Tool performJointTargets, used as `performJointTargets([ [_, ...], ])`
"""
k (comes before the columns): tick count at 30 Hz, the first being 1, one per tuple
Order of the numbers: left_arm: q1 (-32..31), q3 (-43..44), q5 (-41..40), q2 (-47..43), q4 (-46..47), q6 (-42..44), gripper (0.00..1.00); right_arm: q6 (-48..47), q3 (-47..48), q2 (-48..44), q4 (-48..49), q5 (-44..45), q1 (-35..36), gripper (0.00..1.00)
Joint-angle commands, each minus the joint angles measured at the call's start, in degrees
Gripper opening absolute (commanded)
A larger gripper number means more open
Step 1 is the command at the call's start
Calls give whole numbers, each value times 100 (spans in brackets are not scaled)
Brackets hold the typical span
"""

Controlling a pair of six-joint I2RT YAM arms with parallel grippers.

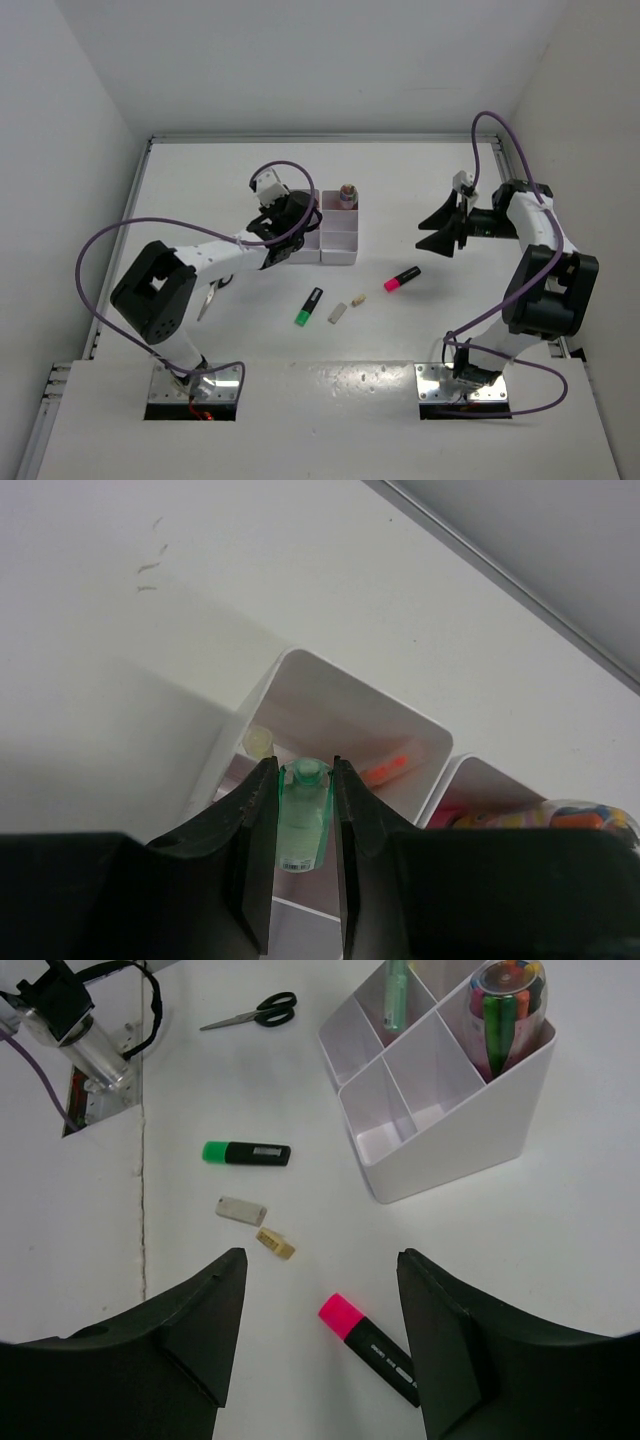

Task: Sort the stationery into containers
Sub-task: Place the pen in the storage box, then pick up the pen from the center of the board.

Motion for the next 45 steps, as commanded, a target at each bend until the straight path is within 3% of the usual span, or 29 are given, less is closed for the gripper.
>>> performJointTargets([
  [1, -16, 78, -141, 33, 112, -151, 25, -302, -38, 4, -231, -215, -34, 63],
  [13, -69, 262, 17, -301, 7, 209, 51, -302, 15, -49, -231, -102, -34, 66],
  [17, -121, 368, 17, -581, -178, 271, 51, -249, 138, 4, -231, 30, -34, 66],
  [19, -183, 421, 17, -941, -309, 569, 49, -196, 357, 57, -231, 206, 19, 45],
  [20, -279, 490, 157, -1099, -310, 736, 44, -196, 444, 126, -231, 355, 71, 30],
  [21, -358, 491, 358, -1266, -310, 990, 9, -318, 585, 231, -231, 826, 124, 13],
  [22, -359, 561, 1065, -1572, -310, 1575, 0, -824, 586, 232, -231, 1144, 246, 10],
  [23, -359, 561, 1594, -1723, -310, 1920, 0, -1255, 586, 232, -231, 1782, 309, 10],
  [24, -359, 561, 2156, -1855, -310, 2254, 0, -1721, 429, 232, -231, 2067, 309, 28],
  [25, -359, 674, 2728, -1944, -536, 2815, 4, -2378, 367, 232, -171, 2479, 370, 44],
  [26, -307, 971, 3629, -1945, -843, 2994, 16, -2541, 314, 232, -74, 2709, 423, 54],
  [27, -254, 1174, 4065, -1884, -1220, 3170, 47, -2708, 227, 232, 136, 2903, 476, 60],
  [28, -253, 1394, 4469, -1761, -2137, 3555, 58, -2797, 147, 137, 294, 3218, 546, 67],
  [30, -192, 1826, 4895, -1463, -3022, 3882, 75, -2980, -81, -14, 463, 3326, 853, 68],
  [31, -270, 1827, 4739, -1461, -3461, 4040, 75, -2974, -195, -144, 741, 3536, 1002, 68],
  [33, -271, 1240, 4299, -1715, -3465, 4042, 78, -2659, -695, -591, 1356, 3704, 1485, 68],
  [37, -131, 466, 4105, -2435, -3000, 4042, 78, -1885, -1382, -1033, 2789, 4589, 2241, 66],
  [45, 28, -290, 3674, -3507, -2525, 4103, 78, -1041, -1453, -455, 3301, 5426, 3348, 59],
])
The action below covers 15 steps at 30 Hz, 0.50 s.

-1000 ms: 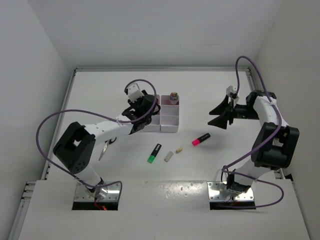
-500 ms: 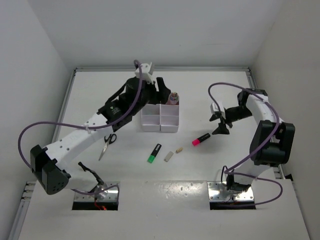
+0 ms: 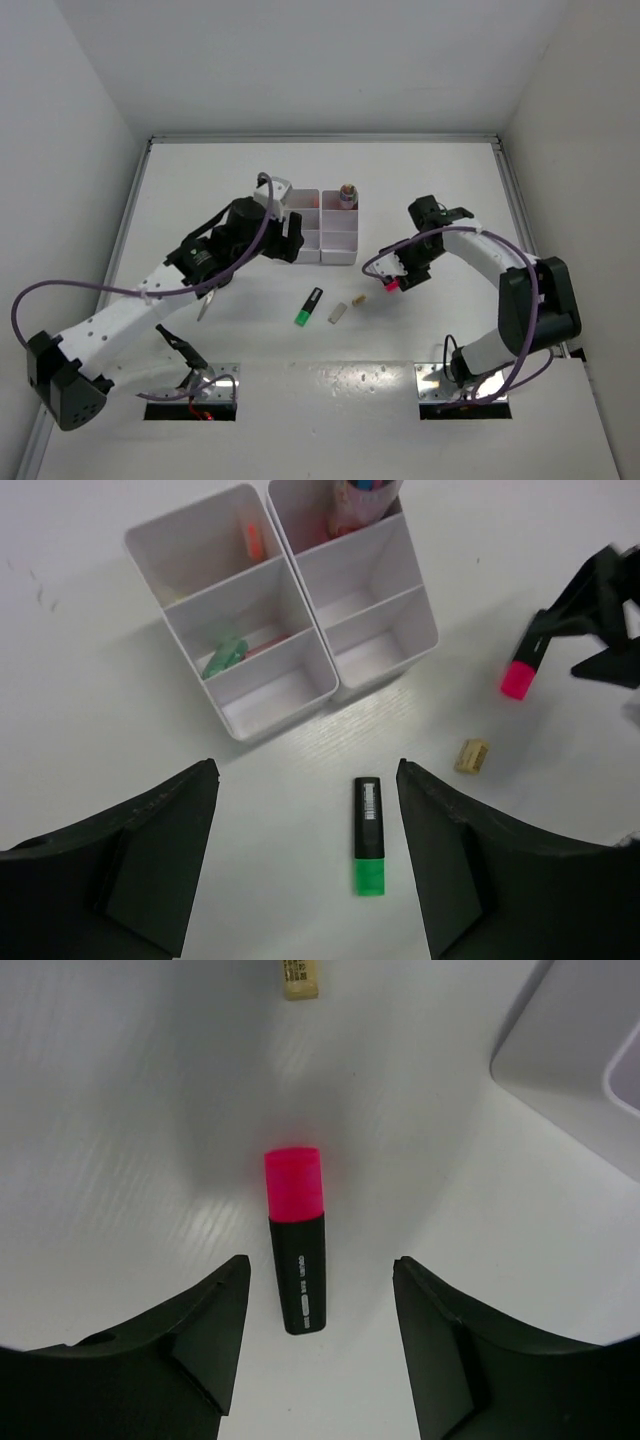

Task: Sort the stationery into containers
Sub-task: Pick up the pen from the center of the board.

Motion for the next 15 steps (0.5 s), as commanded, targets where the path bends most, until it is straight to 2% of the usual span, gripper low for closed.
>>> performJointTargets([
  [1, 85, -184, -201, -567, 465, 167, 78, 453, 46, 320, 489, 568, 445, 59],
  [5, 137, -448, -482, -997, 518, 289, 81, 708, 37, 663, 718, 912, 876, 59],
  [15, 138, -765, -483, -1463, 571, 395, 82, 1121, 3, 1033, 744, 1587, 1474, 58],
])
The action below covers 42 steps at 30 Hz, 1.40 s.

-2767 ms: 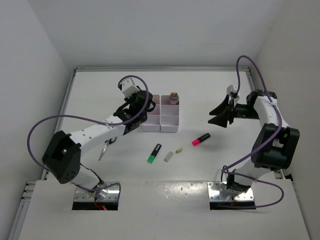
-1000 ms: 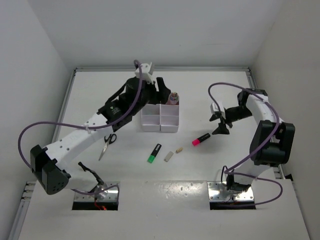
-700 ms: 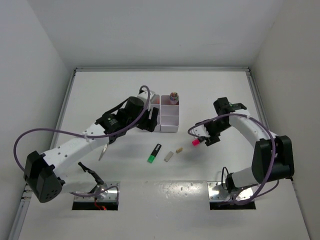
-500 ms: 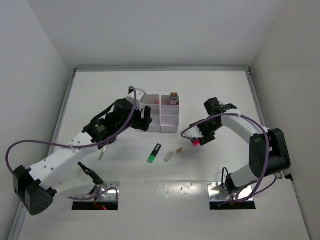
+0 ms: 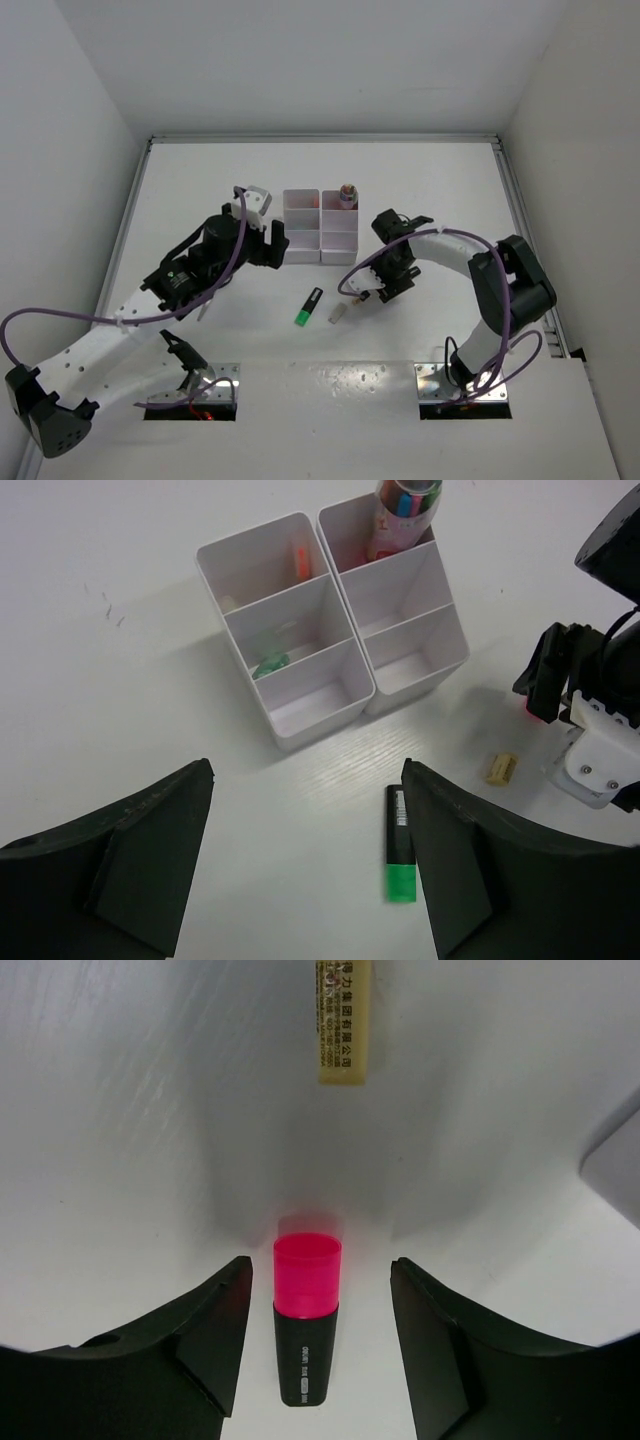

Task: Sort the stationery into containers
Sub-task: Pick up the pen from the center of the board.

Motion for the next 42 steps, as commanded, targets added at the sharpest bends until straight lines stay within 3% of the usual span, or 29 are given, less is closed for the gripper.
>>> performJointTargets([
  [1, 65, -52, -59, -166, 210, 120, 82, 255, 2, 91, 143, 434, 187, 58],
  [13, 65, -114, -6, -394, 210, 120, 82, 599, -226, 285, 398, 1146, 451, 51],
  [20, 65, -114, -6, -394, 210, 120, 82, 713, -279, 337, 398, 1129, 504, 24],
  [27, 65, -166, -59, -394, 210, 120, 82, 1362, 599, -215, -428, -73, 504, 7],
  [35, 65, -166, -59, -341, 210, 68, 82, 3848, 2111, -1051, 19, -1560, 504, 5],
  [39, 65, -219, -59, -341, 263, 67, 82, 4798, 2323, -1192, 669, -2078, 398, 5],
  [42, 65, -219, -59, -341, 263, 67, 83, 5685, 2244, -1262, 1826, -2255, 398, 5],
])
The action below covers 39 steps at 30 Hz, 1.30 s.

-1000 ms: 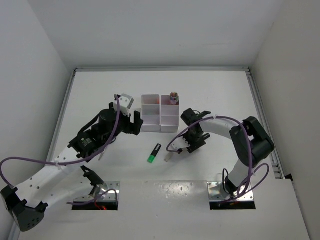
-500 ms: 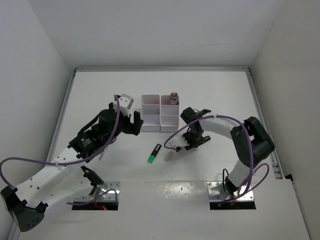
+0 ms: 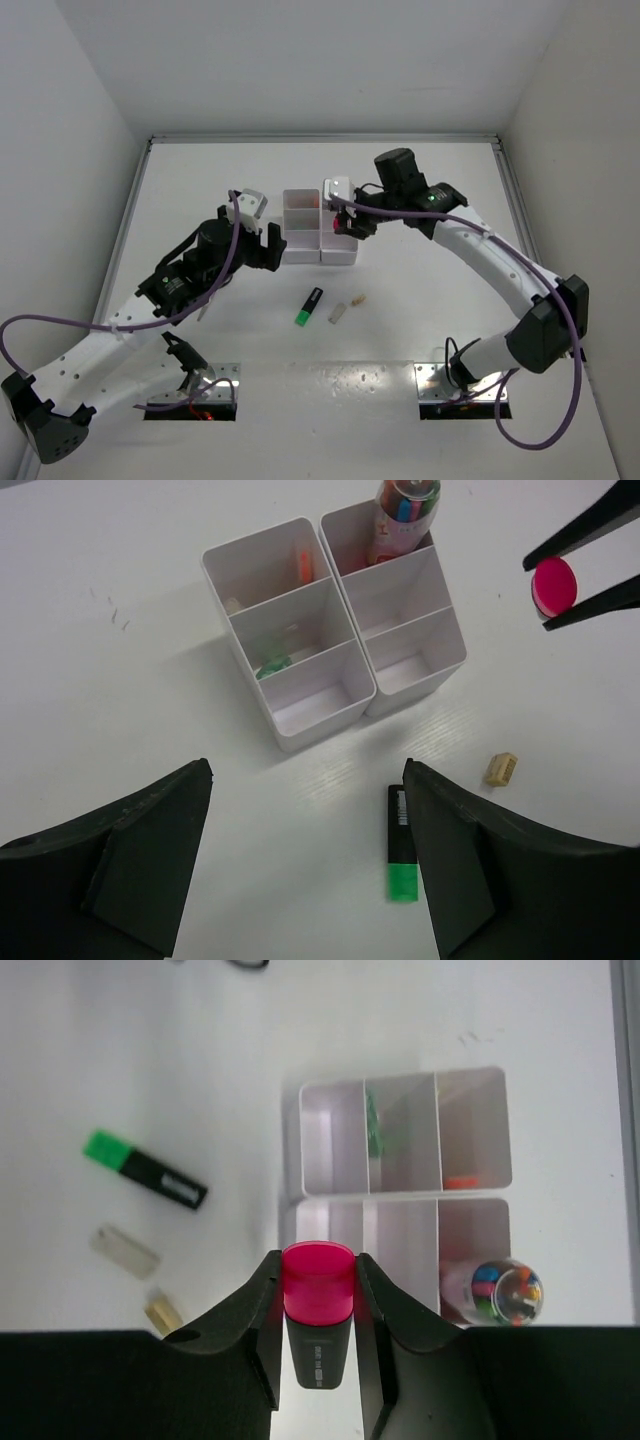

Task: Sort the stationery into containers
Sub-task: Pick up the pen from the center of the board, then place the pen in the storage box.

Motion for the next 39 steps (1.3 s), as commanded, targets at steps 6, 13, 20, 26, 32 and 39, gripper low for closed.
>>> performJointTargets([
  [6, 65, -40, -98, -51, 254, 21, 83, 3231, -233, 315, 2693, -221, -43, 5],
  [13, 65, -92, -151, -103, 254, 21, 83, 3638, -296, 939, 3609, 456, -43, 5],
  [20, 65, -92, -151, -104, 254, 21, 83, 3295, -357, 1343, 3917, 939, -96, 5],
  [26, 65, -92, 375, 20, 254, 83, 82, 3101, -357, 1475, 4041, 1185, -148, 6],
  [32, 65, -92, 710, 344, 307, 144, 80, 2916, -419, 1660, 4093, 1239, -149, 10],
  [39, 65, -92, 825, 397, 307, 144, 80, 2688, -831, 1546, 4216, 1177, -202, 29],
])
